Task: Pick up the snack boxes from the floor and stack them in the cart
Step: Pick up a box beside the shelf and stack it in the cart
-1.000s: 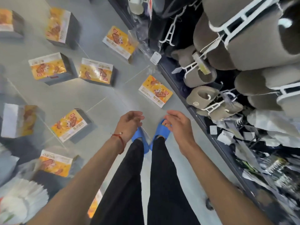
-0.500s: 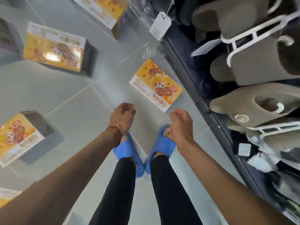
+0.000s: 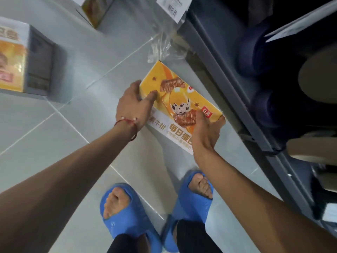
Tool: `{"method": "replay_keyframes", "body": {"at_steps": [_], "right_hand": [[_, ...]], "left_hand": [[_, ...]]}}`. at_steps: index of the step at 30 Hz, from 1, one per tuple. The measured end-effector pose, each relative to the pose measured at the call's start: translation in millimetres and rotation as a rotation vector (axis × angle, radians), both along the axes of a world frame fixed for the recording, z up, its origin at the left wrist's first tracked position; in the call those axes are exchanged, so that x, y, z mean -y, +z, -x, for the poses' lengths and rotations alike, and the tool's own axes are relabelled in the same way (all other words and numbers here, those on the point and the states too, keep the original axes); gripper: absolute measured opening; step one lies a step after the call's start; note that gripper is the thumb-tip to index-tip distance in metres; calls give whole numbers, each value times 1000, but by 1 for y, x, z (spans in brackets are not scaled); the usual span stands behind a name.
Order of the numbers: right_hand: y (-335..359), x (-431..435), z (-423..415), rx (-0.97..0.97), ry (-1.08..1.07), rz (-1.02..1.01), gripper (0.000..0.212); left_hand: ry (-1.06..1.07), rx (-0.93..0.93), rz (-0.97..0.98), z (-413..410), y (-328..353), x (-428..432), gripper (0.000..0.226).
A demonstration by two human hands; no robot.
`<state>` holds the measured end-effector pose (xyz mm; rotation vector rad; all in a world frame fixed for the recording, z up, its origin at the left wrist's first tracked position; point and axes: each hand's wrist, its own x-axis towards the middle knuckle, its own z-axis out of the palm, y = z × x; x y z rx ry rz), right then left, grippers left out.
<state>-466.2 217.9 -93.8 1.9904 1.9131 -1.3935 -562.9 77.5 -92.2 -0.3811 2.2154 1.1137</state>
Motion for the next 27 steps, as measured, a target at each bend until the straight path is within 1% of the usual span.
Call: {"method": "replay_keyframes", "body": {"at_steps": [2, 4, 8, 13, 16, 19, 21, 27], "right_hand": [[-6, -4, 8, 35, -58, 58, 68], [-6, -8, 12, 64, -69, 76, 62], [4, -10, 9, 29, -112, 119, 52], [35, 9, -7, 17, -109, 116, 57], [62, 22, -18, -9, -148, 134, 59], [101, 37, -23, -27, -182, 154, 55], [130, 47, -28, -28, -184, 161, 57], [228, 75, -45, 8, -125, 188, 61]], "left_hand": [[-4, 15, 53, 11, -8, -3, 48], [-17, 47, 77, 17, -12, -2, 48], [9, 110, 60, 16, -3, 0, 47], [120, 173, 71, -2, 26, 16, 45], [213, 210, 25, -18, 52, 27, 47], [306, 245, -6, -34, 85, 41, 56], [363, 269, 2, -45, 111, 53, 63], [506, 303, -11, -65, 218, 86, 71]]}}
